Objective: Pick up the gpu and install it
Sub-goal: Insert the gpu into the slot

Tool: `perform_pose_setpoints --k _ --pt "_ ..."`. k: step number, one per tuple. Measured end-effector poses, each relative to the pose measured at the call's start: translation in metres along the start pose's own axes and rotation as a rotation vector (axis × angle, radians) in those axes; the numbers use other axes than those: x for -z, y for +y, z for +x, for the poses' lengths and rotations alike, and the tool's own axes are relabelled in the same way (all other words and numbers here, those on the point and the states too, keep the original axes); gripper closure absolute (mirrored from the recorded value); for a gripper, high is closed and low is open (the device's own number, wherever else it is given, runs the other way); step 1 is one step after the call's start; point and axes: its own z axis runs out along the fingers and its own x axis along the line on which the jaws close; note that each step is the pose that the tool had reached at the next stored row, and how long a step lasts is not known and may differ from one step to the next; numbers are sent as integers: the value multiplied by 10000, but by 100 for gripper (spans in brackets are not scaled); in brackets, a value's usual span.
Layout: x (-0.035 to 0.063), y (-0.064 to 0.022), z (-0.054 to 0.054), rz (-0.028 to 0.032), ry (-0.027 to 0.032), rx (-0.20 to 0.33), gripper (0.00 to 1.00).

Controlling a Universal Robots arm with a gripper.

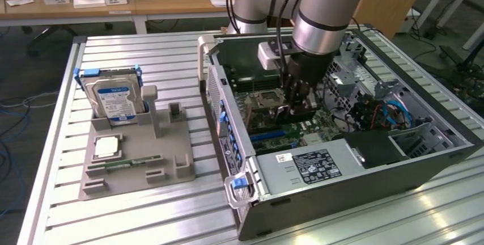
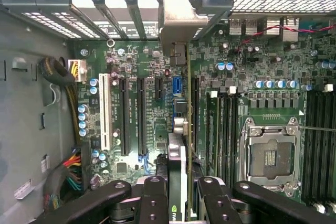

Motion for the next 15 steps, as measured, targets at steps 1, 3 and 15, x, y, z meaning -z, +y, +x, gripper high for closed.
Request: perform_pose_setpoints --k 1,3,15 --pt "-1 1 2 1 -1 -1 73" --pt "-3 8 4 1 -1 0 73" --pt "-86 78 10 0 0 0 73"
